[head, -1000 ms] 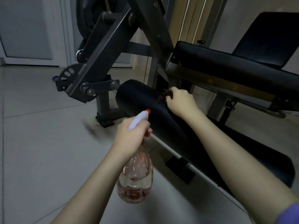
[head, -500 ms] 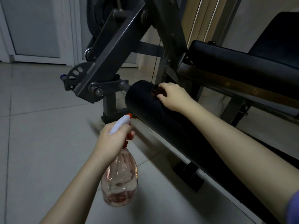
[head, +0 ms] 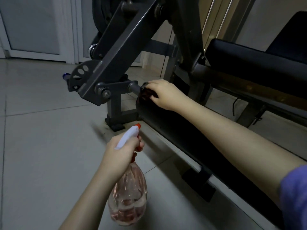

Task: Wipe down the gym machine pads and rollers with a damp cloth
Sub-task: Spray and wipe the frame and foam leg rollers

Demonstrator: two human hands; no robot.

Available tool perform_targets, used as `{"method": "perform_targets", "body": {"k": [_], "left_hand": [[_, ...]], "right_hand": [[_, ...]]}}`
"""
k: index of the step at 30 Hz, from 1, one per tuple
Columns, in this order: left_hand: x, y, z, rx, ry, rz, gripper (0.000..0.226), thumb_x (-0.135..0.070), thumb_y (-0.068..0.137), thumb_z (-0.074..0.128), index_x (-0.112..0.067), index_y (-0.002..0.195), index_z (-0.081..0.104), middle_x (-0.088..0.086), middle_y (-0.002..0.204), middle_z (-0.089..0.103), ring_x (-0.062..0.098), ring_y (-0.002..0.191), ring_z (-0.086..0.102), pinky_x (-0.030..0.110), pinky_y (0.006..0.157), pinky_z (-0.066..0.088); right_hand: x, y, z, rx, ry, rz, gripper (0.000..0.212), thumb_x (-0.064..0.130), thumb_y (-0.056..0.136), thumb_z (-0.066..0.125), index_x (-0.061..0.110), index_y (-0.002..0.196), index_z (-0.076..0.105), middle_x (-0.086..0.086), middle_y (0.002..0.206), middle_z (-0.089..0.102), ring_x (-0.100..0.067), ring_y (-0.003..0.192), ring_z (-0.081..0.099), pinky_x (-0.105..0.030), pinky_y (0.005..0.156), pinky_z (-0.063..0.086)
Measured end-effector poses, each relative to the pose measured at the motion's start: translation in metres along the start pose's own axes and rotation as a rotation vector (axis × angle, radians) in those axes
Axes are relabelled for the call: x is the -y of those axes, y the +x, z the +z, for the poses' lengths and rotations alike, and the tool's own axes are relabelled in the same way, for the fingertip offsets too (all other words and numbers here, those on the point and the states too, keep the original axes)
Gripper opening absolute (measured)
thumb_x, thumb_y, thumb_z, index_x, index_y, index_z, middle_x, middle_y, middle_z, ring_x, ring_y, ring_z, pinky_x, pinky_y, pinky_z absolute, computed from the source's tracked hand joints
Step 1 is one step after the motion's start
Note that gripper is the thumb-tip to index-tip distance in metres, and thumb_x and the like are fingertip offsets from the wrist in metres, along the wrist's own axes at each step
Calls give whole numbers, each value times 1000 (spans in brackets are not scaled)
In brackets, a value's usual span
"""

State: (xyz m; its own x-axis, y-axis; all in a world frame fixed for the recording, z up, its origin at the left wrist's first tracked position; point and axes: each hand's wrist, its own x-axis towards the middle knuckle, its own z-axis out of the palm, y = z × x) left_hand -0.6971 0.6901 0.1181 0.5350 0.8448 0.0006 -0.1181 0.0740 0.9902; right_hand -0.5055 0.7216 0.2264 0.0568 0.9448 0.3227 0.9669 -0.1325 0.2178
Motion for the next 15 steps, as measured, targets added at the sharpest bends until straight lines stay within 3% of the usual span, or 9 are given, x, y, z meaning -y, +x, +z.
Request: {"method": "perform_targets", "body": {"k": [3,8,13,15], "left_hand": [[4,3,-4,-8,15,-19,29,-29,94,55,-17,71,68,14,78,69,23,76,60,35,73,45],[7,-1,-5,44,5,22,37,-33,95,54,0,77,58,8,73,65,22,71,52,34,70,40],[10,5,-1,48,8,13,32,-30,94,56,-3,78,62,14,76,69,20,69,55,33,69,42],[12,9,2,50,12,6,33,-34,93,56,-12,71,64,15,81,69,18,67,58,32,68,43]], "right_hand": [[5,18,5,-4,13,16,41,20,92,53,17,133,50,-5,134,51,-23,124,45,-37,104,39],[3,-7,-8,46,78,25,36,15,89,57,21,125,56,-2,128,55,-19,118,52,-36,98,46],[-12,-72,-26,119,-6,-122,41,16,89,60,20,129,55,1,141,46,-13,136,34,-26,109,28],[-14,-69,-25,93,20,-122,39,18,88,61,18,127,57,0,138,50,-13,132,39,-26,107,31]]}}
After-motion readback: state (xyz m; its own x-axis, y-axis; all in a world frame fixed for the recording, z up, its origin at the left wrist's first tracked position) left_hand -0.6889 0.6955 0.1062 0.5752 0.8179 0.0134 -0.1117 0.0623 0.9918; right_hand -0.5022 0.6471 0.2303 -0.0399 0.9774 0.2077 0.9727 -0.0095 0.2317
